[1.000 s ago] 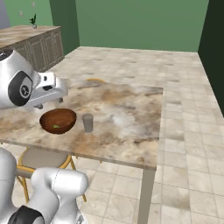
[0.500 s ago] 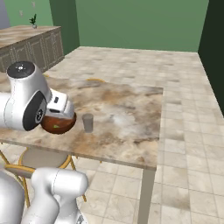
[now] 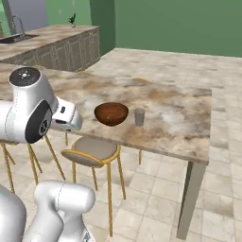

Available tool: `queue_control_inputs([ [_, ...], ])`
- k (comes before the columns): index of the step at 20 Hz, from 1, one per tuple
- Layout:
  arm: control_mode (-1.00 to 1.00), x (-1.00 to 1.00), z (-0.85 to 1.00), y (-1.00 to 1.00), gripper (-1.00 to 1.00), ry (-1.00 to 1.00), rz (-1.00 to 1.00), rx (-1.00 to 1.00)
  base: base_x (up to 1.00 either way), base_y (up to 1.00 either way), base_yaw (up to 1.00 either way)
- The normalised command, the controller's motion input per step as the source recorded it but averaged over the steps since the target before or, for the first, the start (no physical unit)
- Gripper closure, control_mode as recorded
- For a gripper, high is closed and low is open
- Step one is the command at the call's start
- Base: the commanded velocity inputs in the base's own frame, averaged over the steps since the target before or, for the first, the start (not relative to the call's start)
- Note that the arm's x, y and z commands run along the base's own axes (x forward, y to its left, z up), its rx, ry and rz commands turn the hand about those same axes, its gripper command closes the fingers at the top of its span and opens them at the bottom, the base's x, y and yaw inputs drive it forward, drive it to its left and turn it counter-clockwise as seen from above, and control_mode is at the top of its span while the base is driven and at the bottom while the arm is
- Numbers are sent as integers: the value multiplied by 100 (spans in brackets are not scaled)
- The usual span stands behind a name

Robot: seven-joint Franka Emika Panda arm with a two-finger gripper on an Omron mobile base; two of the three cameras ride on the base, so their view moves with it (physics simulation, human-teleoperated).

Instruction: There is a bowl on the dining counter. Grab a lemon wedge from the fridge and place it in the bowl. Then get the liquor bottle and glass cup from the cabinet and place them next to the bowl.

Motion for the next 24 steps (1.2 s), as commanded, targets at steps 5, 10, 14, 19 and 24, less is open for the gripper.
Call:
queue_control_inputs([
  [5,100,0,0,0,-100,0,0,0,-49,85,84],
  [10,100,0,0,0,-100,0,0,0,-24,80,85],
  [14,100,0,0,0,-100,0,0,0,42,66,69],
  [19,100,0,0,0,-100,0,0,0,100,41,30],
  [24,100,0,0,0,-100,0,0,0,100,41,12],
])
